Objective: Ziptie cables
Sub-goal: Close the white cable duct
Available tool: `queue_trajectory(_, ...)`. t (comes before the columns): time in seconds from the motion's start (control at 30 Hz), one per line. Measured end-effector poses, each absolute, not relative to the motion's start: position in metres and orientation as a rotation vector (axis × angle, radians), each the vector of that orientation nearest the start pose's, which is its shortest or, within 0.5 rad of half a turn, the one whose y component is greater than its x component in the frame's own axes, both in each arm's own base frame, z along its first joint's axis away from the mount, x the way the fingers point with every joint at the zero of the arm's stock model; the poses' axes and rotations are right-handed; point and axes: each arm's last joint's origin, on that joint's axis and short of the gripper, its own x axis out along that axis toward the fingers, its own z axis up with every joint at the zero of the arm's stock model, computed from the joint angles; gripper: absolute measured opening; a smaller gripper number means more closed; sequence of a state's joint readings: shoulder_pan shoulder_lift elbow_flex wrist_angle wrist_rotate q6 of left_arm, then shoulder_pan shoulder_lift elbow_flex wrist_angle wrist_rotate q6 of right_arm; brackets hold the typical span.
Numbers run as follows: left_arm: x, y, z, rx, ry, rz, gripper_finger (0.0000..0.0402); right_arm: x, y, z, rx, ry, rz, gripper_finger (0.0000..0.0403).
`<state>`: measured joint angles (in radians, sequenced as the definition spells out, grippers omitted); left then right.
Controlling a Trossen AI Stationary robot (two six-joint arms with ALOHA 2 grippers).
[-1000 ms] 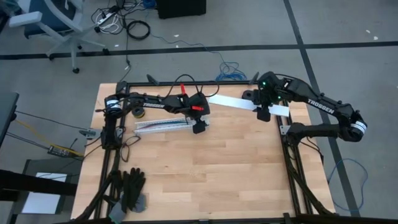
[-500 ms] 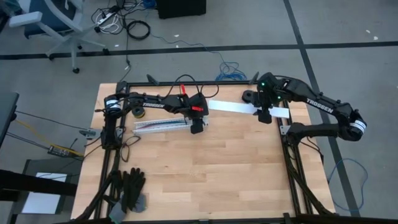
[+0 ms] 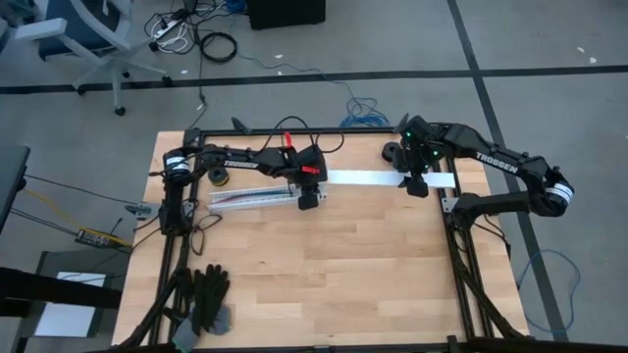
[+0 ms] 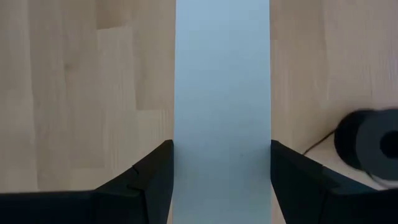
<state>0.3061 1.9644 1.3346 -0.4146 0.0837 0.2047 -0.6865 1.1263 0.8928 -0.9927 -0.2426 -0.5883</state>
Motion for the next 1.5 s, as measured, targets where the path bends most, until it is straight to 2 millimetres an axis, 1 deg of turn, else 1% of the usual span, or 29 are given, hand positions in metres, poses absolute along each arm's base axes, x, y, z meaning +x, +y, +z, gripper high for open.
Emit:
queue_trajectory(0.27, 0.385, 0.119, 0.168, -0.019, 1.045, 0.095, 0.0070, 0.154, -0.116, 0.252, 0.032, 1.147, -0.026, 0.0212)
queue_trajectory(0.5, 0.384, 0.119, 0.167, -0.033, 1.047, 0.102, 0.0080, 0.167, -0.124, 0.235, 0.039, 1.221, 0.024, 0.0212)
queue_trajectory(0.67, 0.384, 0.119, 0.167, -0.039, 1.047, 0.106, 0.0103, 0.176, -0.124, 0.233, 0.003, 1.188, 0.039, 0.0212)
queue_trajectory(0.8, 0.385, 0.119, 0.166, -0.039, 1.047, 0.106, 0.0125, 0.176, -0.124, 0.232, -0.052, 1.230, 0.016, 0.0212)
queue_trajectory(0.97, 0.385, 0.119, 0.166, -0.041, 1.046, 0.107, 0.0141, 0.178, -0.126, 0.229, -0.069, 1.238, 0.024, 0.0214)
queue_trajectory(1.37, 0.385, 0.119, 0.166, -0.041, 1.042, 0.109, 0.0143, 0.192, -0.136, 0.202, -0.033, 1.339, 0.053, 0.0214)
queue_trajectory(1.5, 0.385, 0.119, 0.166, -0.041, 1.042, 0.109, 0.0143, 0.195, -0.135, 0.199, -0.040, 1.352, 0.059, 0.0214)
